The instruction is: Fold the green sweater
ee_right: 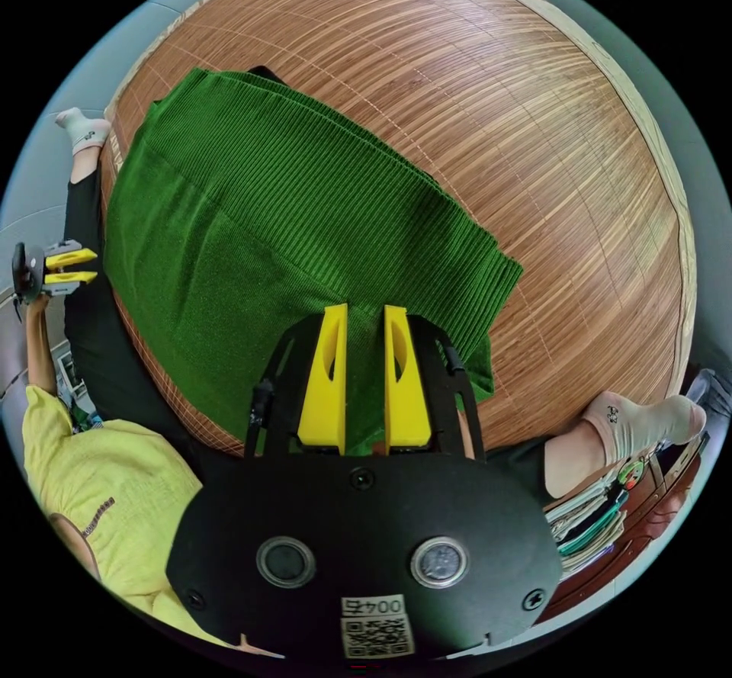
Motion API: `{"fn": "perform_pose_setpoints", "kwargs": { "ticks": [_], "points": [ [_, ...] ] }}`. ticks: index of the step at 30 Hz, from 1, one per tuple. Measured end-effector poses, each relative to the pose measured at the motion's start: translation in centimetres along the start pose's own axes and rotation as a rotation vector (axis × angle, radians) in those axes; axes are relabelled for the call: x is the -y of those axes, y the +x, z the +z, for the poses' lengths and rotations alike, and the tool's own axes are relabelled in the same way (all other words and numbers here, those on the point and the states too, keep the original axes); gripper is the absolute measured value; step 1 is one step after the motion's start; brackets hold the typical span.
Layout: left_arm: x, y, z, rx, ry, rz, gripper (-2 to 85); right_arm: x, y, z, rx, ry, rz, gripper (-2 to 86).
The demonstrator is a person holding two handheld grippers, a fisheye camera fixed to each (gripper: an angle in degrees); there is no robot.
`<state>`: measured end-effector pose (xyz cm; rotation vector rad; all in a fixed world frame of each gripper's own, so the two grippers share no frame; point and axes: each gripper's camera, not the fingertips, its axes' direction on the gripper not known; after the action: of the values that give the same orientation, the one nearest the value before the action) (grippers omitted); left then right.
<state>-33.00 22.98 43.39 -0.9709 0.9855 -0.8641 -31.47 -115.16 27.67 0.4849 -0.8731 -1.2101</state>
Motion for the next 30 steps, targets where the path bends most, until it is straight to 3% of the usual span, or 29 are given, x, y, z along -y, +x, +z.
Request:
{"fn": "perform_pose_setpoints", "kwargs": {
  "ticks": [7,11,19,23,27,30],
  "points": [
    [3.6,1.6,3.8,-0.083,-0.11,0.041,6.6,0.3,0.8,1.5,0.006,-0.004,0.013,8.3],
    [4.4,2.3,4.1,-0.029,-0.146,0.043,3.4,-0.2,1.6,2.6,0.035,0.027,0.015,8.3],
    [3.2,3.2,5.1,-0.069,-0.127,0.001,1.8,0.1,1.4,5.2,-0.005,0.017,0.009,8.3],
    [1.0,3.3,4.9,-0.016,-0.211,-0.045,2.2,-0.2,1.8,6.7,-0.002,0.023,0.012,8.3],
    [-0.3,3.1,1.0,-0.08,0.006,-0.145,3.8,-0.8,2.2,8.2,0.01,0.049,0.04,8.3],
    [1.5,4.2,-1.7,-0.074,0.293,-0.188,5.9,-1.5,2.4,9.6,0.008,0.081,0.057,8.3]
  ]
}}
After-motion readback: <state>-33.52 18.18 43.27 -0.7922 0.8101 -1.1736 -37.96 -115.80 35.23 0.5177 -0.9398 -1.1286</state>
